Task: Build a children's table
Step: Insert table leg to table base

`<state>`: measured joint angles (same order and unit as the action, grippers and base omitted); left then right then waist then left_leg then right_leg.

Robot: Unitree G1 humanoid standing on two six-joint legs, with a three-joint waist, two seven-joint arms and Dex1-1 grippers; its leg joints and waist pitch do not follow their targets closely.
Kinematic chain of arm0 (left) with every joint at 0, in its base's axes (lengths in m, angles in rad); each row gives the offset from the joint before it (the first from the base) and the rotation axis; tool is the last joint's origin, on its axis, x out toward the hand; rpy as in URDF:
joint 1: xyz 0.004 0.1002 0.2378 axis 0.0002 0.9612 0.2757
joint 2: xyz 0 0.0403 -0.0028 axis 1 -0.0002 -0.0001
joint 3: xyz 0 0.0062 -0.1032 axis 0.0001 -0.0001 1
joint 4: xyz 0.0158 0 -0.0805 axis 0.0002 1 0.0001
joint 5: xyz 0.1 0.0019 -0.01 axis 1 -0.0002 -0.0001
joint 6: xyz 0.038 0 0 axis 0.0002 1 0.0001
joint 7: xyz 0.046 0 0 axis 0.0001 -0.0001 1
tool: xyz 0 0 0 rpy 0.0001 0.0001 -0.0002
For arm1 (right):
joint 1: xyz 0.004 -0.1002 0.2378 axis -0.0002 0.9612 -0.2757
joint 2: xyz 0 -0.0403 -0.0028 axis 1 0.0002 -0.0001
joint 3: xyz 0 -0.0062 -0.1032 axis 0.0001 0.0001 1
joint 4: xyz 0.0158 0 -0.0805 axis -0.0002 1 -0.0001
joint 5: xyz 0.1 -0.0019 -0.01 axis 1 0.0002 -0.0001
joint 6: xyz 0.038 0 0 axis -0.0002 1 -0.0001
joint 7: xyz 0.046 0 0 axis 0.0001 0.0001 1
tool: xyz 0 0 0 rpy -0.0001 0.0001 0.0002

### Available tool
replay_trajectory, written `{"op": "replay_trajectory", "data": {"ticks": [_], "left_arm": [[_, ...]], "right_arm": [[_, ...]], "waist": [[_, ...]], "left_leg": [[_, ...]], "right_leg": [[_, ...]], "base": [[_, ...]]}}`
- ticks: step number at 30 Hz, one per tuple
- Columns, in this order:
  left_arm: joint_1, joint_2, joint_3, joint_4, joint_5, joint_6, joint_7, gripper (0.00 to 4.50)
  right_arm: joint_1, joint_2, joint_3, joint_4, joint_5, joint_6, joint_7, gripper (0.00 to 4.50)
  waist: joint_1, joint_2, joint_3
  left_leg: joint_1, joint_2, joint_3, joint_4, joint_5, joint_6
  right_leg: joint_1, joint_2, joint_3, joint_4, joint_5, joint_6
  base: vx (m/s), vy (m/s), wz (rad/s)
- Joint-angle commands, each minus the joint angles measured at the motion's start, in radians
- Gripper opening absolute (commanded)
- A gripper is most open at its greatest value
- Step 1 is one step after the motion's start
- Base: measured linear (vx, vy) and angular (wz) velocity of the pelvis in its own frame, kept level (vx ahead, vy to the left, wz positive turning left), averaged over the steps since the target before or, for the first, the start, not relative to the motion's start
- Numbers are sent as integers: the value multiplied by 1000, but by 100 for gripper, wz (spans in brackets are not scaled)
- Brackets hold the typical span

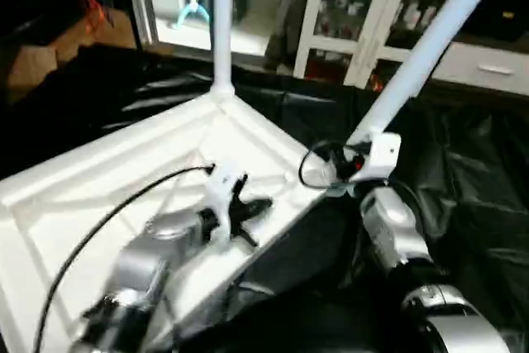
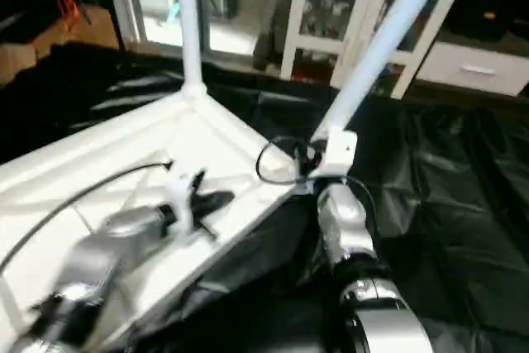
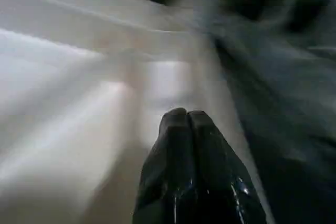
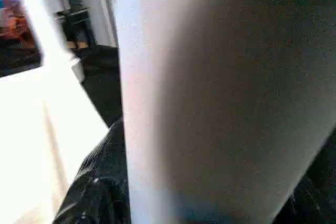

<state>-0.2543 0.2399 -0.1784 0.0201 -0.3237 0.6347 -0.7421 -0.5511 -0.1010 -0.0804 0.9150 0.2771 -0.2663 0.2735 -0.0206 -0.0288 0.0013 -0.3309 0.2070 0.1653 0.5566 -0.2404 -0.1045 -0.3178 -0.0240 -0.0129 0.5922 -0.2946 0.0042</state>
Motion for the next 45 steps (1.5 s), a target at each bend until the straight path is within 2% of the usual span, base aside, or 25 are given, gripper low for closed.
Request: {"op": "replay_trajectory", "data": {"ticks": [1, 2, 3, 5, 6, 8, 11, 12, 13, 14, 17, 18, 22, 26, 28, 34, 37, 38, 41, 42, 45], "left_arm": [[2, 9, -2, -42, -34, 34, -30, 41], [-5, 21, 3, -66, -46, 64, -36, 41], [-17, 28, 3, -74, -46, 76, -22, 41], [-46, 26, -18, -74, -26, 90, 10, 41], [-55, 20, -24, -73, -17, 97, 23, 73], [-70, -2, -40, -78, 14, 106, 61, 82], [-78, -18, -72, -89, 54, 122, 97, 87], [-79, -23, -87, -96, 66, 132, 109, 119], [-78, -26, -103, -105, 75, 141, 121, 119], [-71, -32, -131, -120, 88, 156, 143, 126], [-66, -38, -142, -123, 93, 170, 162, 149], [-59, -40, -158, -119, 112, 184, 190, 162], [-47, -50, -164, -117, 128, 211, 218, 196], [-44, -51, -177, -129, 132, 225, 220, 214], [-48, -45, -195, -122, 151, 222, 232, 239], [-69, -51, -233, -63, 199, 198, 266, 279], [-78, -43, -260, -44, 223, 192, 263, 281], [-84, -37, -267, -35, 231, 188, 264, 246], [-97, -27, -272, -14, 245, 179, 263, 247], [-106, -14, -285, -5, 253, 181, 247, 212], [-113, -5, -294, 3, 254, 189, 234, 198]], "right_arm": [[111, -15, 3, 148, -27, 151, 1, 193], [115, -26, -2, 144, -29, 149, 14, 193], [118, -35, -6, 141, -29, 148, 28, 193], [123, -45, -8, 135, -30, 147, 46, 193], [126, -47, -6, 131, -29, 148, 53, 193], [133, -47, -4, 115, -26, 152, 61, 193], [139, -42, -5, 106, -25, 154, 62, 193], [141, -39, -6, 104, -25, 155, 62, 193], [143, -37, -7, 102, -25, 155, 63, 193], [149, -31, -9, 98, -24, 156, 64, 193], [153, -28, -10, 96, -26, 156, 64, 193], [159, -25, -10, 93, -29, 157, 65, 193], [167, -23, -11, 89, -31, 159, 62, 193], [169, -22, -11, 89, -35, 160, 61, 193], [166, -21, -13, 90, -38, 162, 60, 193], [146, -18, -18, 96, -42, 168, 50, 193], [142, -13, -19, 99, -42, 169, 45, 193], [140, -10, -18, 99, -43, 170, 44, 193], [136, -7, -18, 99, -43, 172, 45, 193], [133, -7, -18, 101, -43, 173, 45, 193], [128, -6, -19, 104, -44, 174, 45, 193]], "waist": [[1, 32, 3], [1, 32, 4], [2, 25, 2], [6, 25, 3], [8, 25, 3], [14, 26, 0], [19, 28, -7], [22, 25, -8], [22, 24, -8], [24, 30, -9], [26, 28, -10], [27, 31, -11], [26, 31, -13], [25, 34, -11], [25, 33, -11], [25, 34, -14], [26, 35, -15], [26, 34, -15], [26, 35, -17], [26, 34, -16], [26, 37, -16]], "left_leg": [[2, 32, -10, -66, -34, -74], [3, 30, -8, -66, -41, -76], [3, 31, -7, -66, -57, -75], [5, 31, -7, -67, -86, -68], [5, 32, -6, -67, -86, -66], [3, 33, -7, -65, -55, -61], [1, 30, -7, -57, 16, -59], [-1, 26, -7, -54, 34, -56], [-1, 25, -7, -53, 36, -56], [-1, 25, -8, -53, 35, -60], [0, 24, -9, -52, 29, -66], [0, 23, -10, -51, 32, -68], [0, 21, -12, -49, 33, -68], [1, 24, -14, -51, 2, -74], [0, 24, -15, -51, -3, -73], [-1, 23, -15, -48, 24, -59], [-2, 22, -15, -47, 22, -55], [-2, 22, -16, -47, 18, -54], [-3, 19, -16, -46, 20, -49], [-4, 19, -17, -46, 28, -48], [-3, 20, -17, -47, 22, -48]], "right_leg": [[7, -75, 31, -46, 465, -114], [6, -75, 31, -47, 457, -113], [8, -76, 32, -49, 436, -113], [7, -79, 34, -54, 375, -112], [7, -79, 35, -53, 369, -113], [13, -80, 35, -52, 393, -117], [22, -79, 34, -42, 505, -111], [24, -77, 34, -39, 546, -106], [25, -76, 34, -38, 559, -103], [25, -77, 32, -37, 575, -97], [26, -75, 30, -36, 576, -94], [27, -74, 30, -35, 578, -94], [30, -73, 28, -35, 586, -88], [27, -75, 27, -38, 522, -99], [28, -75, 27, -39, 504, -105], [31, -76, 28, -36, 522, -116], [31, -76, 28, -37, 519, -118], [32, -77, 28, -37, 512, -117], [33, -76, 29, -37, 509, -116], [34, -76, 29, -36, 519, -114], [33, -77, 28, -36, 521, -111]], "base": [[0, 0, 0], [0, 0, 0], [0, 0, 0], [0, 0, 0], [0, 0, 0], [0, 0, 0], [0, 0, 0], [0, 0, 0], [0, 0, 0], [0, 0, 0], [0, 0, 0], [0, 0, 0], [0, 0, 0], [0, 0, 0], [0, 0, 0], [0, 0, 0], [0, 0, 0], [0, 0, 0], [0, 0, 0], [0, 0, 0], [0, 0, 0]]}}
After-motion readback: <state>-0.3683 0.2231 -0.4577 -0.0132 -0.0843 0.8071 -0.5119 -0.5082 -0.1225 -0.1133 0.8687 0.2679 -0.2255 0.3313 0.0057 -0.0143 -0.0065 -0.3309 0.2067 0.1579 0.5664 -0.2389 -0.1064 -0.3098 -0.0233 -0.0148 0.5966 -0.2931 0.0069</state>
